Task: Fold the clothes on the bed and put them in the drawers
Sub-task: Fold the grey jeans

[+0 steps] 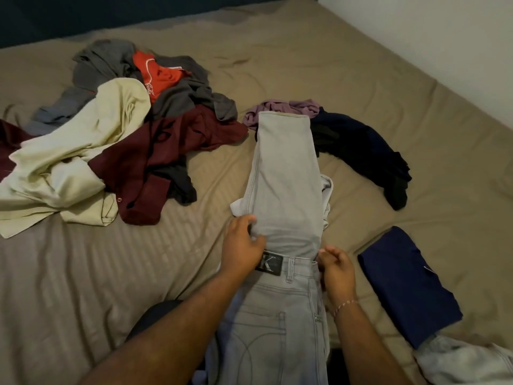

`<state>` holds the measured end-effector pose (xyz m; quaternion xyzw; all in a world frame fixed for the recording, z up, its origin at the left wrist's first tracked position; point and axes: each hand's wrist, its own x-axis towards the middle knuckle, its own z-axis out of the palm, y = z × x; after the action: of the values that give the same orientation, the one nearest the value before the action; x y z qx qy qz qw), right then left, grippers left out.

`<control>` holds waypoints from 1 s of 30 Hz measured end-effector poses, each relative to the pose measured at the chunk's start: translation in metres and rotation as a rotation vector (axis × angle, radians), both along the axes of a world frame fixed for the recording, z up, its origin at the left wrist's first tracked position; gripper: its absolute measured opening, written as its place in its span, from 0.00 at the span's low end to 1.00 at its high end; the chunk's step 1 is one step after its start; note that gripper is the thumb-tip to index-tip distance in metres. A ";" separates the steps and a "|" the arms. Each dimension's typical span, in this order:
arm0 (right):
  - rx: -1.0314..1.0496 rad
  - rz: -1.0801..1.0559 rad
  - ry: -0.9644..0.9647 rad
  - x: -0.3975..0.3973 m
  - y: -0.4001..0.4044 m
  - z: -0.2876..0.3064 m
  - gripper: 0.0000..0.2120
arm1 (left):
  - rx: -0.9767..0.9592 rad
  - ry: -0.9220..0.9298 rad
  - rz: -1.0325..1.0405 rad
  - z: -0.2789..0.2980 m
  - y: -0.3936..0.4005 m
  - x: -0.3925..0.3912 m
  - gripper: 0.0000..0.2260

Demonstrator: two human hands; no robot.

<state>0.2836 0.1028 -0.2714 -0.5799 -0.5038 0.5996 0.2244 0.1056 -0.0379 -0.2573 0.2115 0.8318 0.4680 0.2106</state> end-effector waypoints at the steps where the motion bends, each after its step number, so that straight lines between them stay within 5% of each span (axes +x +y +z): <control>1: 0.010 0.021 0.019 -0.004 0.004 0.003 0.09 | 0.003 -0.114 0.027 0.003 0.014 -0.010 0.18; 3: 0.031 0.115 0.033 -0.015 0.011 0.011 0.08 | 0.014 -0.410 0.086 0.008 0.037 -0.029 0.15; 5: 0.033 0.202 0.006 -0.023 0.014 0.012 0.08 | -0.023 -0.496 0.074 0.006 0.049 -0.038 0.09; 11: -0.148 0.309 -0.124 0.023 -0.013 0.013 0.16 | -0.147 -0.118 0.102 0.010 0.005 -0.052 0.09; 15: -0.292 0.446 -0.084 0.084 -0.054 0.015 0.17 | -0.414 0.124 -0.409 0.007 -0.077 -0.033 0.18; 18: -0.250 0.573 -0.096 0.107 -0.076 0.014 0.24 | -0.611 0.193 -0.517 0.002 -0.123 -0.008 0.27; 22: -0.201 0.487 -0.045 0.111 -0.093 0.015 0.31 | -0.405 0.014 -0.606 0.007 -0.141 0.015 0.39; 26: -0.061 0.400 0.065 0.121 -0.107 0.028 0.31 | -0.452 0.249 -0.983 0.006 -0.168 0.015 0.44; 30: -0.227 0.296 0.287 0.137 -0.111 0.042 0.18 | -0.522 0.444 -1.179 0.011 -0.167 0.021 0.47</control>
<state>0.4210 -0.0083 -0.2295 -0.4301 -0.4755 0.7551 0.1369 0.1265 -0.2047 -0.2458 0.6626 0.6869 0.0044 0.2986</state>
